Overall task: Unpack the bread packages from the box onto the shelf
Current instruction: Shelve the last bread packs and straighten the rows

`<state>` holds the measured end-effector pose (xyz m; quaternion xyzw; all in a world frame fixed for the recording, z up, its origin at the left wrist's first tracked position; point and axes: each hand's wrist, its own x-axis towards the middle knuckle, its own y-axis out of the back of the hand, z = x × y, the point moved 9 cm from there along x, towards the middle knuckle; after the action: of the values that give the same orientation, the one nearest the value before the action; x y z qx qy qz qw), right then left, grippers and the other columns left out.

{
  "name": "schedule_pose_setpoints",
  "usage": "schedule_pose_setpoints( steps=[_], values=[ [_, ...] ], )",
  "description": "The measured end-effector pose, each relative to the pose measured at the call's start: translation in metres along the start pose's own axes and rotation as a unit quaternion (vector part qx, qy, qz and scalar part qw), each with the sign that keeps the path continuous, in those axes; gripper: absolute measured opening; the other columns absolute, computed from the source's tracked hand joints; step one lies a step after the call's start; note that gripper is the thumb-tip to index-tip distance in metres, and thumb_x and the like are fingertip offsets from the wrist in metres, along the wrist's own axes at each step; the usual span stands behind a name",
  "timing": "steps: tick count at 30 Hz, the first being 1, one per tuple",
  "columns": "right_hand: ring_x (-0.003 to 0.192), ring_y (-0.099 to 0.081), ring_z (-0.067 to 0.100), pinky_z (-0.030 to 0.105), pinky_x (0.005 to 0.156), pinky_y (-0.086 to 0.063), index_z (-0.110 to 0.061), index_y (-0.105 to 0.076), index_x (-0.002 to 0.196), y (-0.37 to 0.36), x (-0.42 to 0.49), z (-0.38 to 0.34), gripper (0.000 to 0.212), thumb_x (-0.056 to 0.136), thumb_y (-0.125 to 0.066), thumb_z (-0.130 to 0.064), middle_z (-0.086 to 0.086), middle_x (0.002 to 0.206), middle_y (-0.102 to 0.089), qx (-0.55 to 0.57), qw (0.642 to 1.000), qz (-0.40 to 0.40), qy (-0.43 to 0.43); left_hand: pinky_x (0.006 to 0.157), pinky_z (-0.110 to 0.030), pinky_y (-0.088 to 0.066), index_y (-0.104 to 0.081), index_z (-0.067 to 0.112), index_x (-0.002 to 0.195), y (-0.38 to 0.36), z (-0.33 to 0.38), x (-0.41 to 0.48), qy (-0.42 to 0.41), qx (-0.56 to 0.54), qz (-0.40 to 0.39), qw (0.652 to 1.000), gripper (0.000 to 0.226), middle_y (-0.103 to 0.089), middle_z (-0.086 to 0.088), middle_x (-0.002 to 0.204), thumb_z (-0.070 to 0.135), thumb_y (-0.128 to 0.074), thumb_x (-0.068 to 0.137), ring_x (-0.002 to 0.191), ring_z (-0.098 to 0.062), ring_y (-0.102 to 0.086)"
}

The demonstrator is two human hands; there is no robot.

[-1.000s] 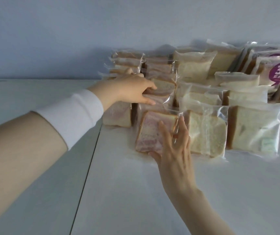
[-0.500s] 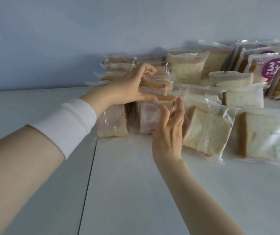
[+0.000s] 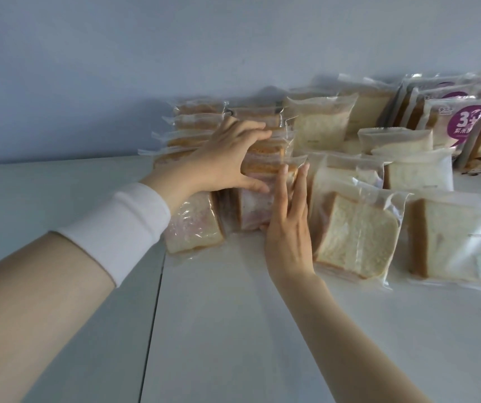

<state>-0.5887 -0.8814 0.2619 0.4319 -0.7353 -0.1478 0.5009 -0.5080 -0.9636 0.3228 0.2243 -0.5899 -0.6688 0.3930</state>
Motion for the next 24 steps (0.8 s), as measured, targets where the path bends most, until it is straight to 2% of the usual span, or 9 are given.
schedule_pose_setpoints(
  steps=[3,6,8,12,15,18,20,22,24],
  values=[
    [0.142,-0.007,0.039,0.033,0.111,-0.019,-0.005,-0.006,0.145,-0.009,-0.002,0.006,0.085,0.076,-0.049,0.020,0.034,0.150,0.001,0.025,0.997,-0.067,0.015,0.116,-0.034,-0.012,-0.020,0.018,0.147,-0.005,-0.002,-0.006,-0.016,0.047,-0.015,0.999,0.110,-0.021,0.002,0.151,0.056,-0.074,0.060,0.138,-0.018,-0.013],
    [0.141,0.013,0.026,0.028,0.112,-0.005,-0.017,0.013,0.145,-0.015,-0.008,0.007,0.103,0.079,-0.062,0.008,0.028,0.152,0.013,0.059,0.991,-0.120,0.010,0.112,-0.040,-0.028,-0.026,0.016,0.145,-0.003,0.000,-0.006,-0.024,0.047,0.016,0.998,0.104,-0.030,-0.001,0.142,0.050,-0.077,0.062,0.132,-0.020,-0.023],
    [0.143,0.002,0.030,0.025,0.110,-0.012,-0.018,0.014,0.145,-0.015,-0.007,0.009,0.104,0.080,-0.065,0.004,0.027,0.153,0.010,0.059,0.993,-0.098,-0.017,0.109,-0.040,-0.032,-0.029,0.014,0.144,-0.003,0.001,-0.005,-0.031,0.045,0.031,0.998,0.101,-0.033,-0.004,0.139,0.047,-0.078,0.063,0.130,-0.021,-0.025],
    [0.134,-0.031,0.040,0.033,0.102,-0.040,-0.007,-0.002,0.145,-0.015,-0.001,0.007,0.098,0.075,-0.070,0.007,0.033,0.150,-0.009,0.006,0.999,-0.005,-0.031,0.112,-0.038,-0.028,-0.027,0.011,0.145,-0.004,0.000,-0.002,-0.040,0.049,0.041,0.997,0.101,-0.032,-0.006,0.139,0.047,-0.077,0.064,0.131,-0.023,-0.026],
    [0.135,-0.028,0.042,0.031,0.106,-0.034,-0.006,-0.001,0.145,-0.017,-0.003,0.006,0.100,0.075,-0.071,0.006,0.035,0.150,-0.007,-0.006,0.999,-0.017,-0.031,0.117,-0.036,-0.015,-0.021,0.012,0.147,-0.001,-0.001,-0.005,-0.029,0.084,0.039,0.995,0.108,-0.028,-0.004,0.147,0.056,-0.073,0.063,0.136,-0.023,-0.022],
    [0.137,-0.022,0.046,0.031,0.109,-0.022,-0.005,0.002,0.144,-0.017,-0.003,0.004,0.102,0.072,-0.069,0.010,0.038,0.148,-0.003,-0.008,0.999,-0.040,-0.018,0.116,-0.054,-0.016,-0.024,0.007,0.146,0.020,-0.010,-0.028,0.018,0.109,0.109,0.988,0.114,-0.028,-0.011,0.151,0.074,-0.053,0.058,0.140,-0.030,-0.023],
    [0.136,-0.023,0.046,0.030,0.109,-0.020,-0.004,0.003,0.144,-0.016,-0.001,0.004,0.104,0.071,-0.069,0.012,0.037,0.149,-0.003,-0.016,0.999,-0.036,-0.014,0.115,-0.050,-0.020,-0.034,-0.001,0.139,0.040,-0.027,-0.069,0.092,0.033,0.260,0.961,0.103,-0.035,-0.021,0.146,0.066,-0.054,0.064,0.135,-0.035,-0.030],
    [0.135,-0.022,0.044,0.030,0.110,-0.020,-0.005,0.005,0.144,-0.017,-0.001,0.003,0.103,0.071,-0.067,0.013,0.036,0.149,-0.003,-0.014,0.999,-0.039,-0.015,0.113,-0.037,-0.017,-0.033,-0.007,0.137,0.041,-0.050,-0.131,0.226,-0.052,0.396,0.888,0.096,-0.035,-0.026,0.143,0.054,-0.062,0.070,0.134,-0.034,-0.029],
    [0.133,-0.022,0.041,0.033,0.110,-0.028,-0.005,0.005,0.144,-0.015,-0.001,0.003,0.102,0.072,-0.066,0.013,0.035,0.149,-0.005,-0.020,0.999,-0.033,-0.014,0.115,-0.036,-0.014,-0.020,-0.006,0.143,0.004,-0.071,-0.177,0.389,-0.165,0.390,0.818,0.101,-0.026,-0.024,0.148,0.046,-0.071,0.072,0.140,-0.034,-0.022]
  ],
)
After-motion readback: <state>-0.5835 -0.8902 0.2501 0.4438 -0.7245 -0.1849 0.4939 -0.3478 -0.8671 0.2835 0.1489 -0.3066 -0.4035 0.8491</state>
